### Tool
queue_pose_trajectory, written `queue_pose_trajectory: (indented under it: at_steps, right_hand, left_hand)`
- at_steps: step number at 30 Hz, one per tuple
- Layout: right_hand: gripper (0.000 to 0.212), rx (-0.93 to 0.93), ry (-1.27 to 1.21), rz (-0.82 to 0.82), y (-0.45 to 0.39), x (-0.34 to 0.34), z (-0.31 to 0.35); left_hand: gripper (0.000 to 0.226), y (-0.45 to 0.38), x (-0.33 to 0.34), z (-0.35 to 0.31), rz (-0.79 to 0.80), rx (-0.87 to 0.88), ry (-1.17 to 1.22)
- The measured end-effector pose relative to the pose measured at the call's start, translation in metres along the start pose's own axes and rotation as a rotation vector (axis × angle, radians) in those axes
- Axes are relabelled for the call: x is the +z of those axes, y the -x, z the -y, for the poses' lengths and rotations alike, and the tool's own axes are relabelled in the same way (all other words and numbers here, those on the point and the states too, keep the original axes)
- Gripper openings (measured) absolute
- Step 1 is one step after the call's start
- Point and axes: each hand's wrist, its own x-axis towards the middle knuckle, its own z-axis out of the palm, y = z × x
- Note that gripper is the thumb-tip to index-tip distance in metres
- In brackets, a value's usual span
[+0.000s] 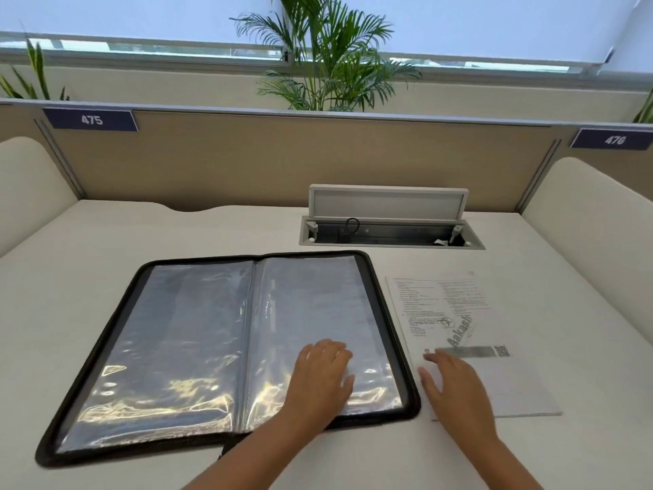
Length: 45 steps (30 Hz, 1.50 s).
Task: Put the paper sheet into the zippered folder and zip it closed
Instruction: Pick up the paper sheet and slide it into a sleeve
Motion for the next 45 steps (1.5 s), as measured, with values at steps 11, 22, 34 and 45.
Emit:
queue_pose_trajectory:
  at_steps: [11,22,34,45]
  right_hand:
    - [0.020,0.267,-0.087,-0.140,0.002,-0.032,-0.061]
    - [0.021,0.110,-0.078,-0.132,0.002,-0.016,-0.037]
    - [0.068,0.657,0.139,0.078,-0.030,-0.054,-0.097]
    - [0.058,0.768,0.064,0.139,-0.054,-0.061,-0.106]
  left_hand:
    - [0.076,-0.001,0.009,0.053,0.263,-0.218,-0.193]
    - [0.052,0.046,-0.002,0.032,0.180,-0.161,-0.229]
    - [0.050,-0.014,0.014,-0.067,0.396,0.258,0.131]
    - [0.067,-0.035,0.048,-0.078,0.630,0.341,-0.078]
